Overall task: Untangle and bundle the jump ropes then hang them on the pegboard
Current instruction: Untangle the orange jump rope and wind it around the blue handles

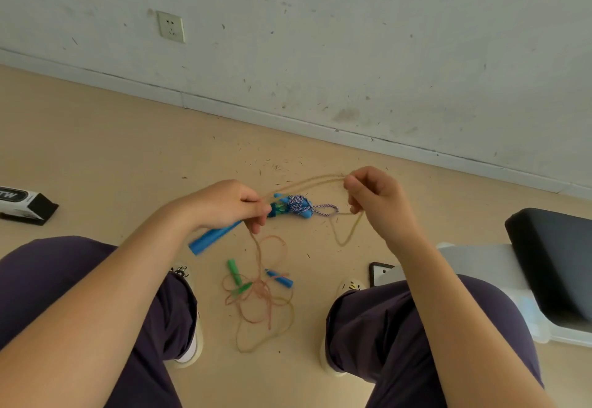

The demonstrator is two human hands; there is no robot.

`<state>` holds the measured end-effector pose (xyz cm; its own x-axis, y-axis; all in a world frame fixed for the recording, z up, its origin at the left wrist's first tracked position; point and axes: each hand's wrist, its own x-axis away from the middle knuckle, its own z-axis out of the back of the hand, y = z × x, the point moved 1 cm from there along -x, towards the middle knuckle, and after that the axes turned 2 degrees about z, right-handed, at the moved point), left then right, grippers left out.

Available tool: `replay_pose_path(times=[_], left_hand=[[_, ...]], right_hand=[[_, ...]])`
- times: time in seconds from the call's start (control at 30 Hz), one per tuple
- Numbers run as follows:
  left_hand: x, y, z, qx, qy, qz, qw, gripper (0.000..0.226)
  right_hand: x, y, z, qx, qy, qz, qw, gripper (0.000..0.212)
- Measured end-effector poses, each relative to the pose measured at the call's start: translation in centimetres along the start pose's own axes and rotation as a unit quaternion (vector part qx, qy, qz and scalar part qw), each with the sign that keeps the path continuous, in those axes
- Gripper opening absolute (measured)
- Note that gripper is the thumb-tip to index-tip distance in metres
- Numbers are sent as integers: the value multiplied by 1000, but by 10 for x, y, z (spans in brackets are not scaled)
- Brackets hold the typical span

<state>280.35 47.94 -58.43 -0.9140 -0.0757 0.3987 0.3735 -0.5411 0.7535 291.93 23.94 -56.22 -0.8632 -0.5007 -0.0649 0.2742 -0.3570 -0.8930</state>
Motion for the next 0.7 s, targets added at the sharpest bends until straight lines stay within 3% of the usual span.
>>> replay_pose_path(times=[0.07,0.2,0.3,0.47,0.6,0.7], left_hand=[[2,3,-2,67,-13,-33,997,30],[2,14,-15,163,-74,-65,982,30],[2,18,-21,192,-108,-61,974,27],[5,17,-15,202,-139,-61,968,26],[9,19,-11,166,-151,-60,973,38],[9,18,-10,170,-134,-55,975,39]], right_hand=[[3,-1,-2,-18,-58,2,998,14],[9,-4,-17,-48,-175,-15,983,50],[11,-6,-22,-55,-218,-13,974,39],[10,-5,-19,-45,-201,-14,978,6],[10,-6,-16,-36,-169,-22,985,19],[8,-5,-16,6,-104,-10,995,12]])
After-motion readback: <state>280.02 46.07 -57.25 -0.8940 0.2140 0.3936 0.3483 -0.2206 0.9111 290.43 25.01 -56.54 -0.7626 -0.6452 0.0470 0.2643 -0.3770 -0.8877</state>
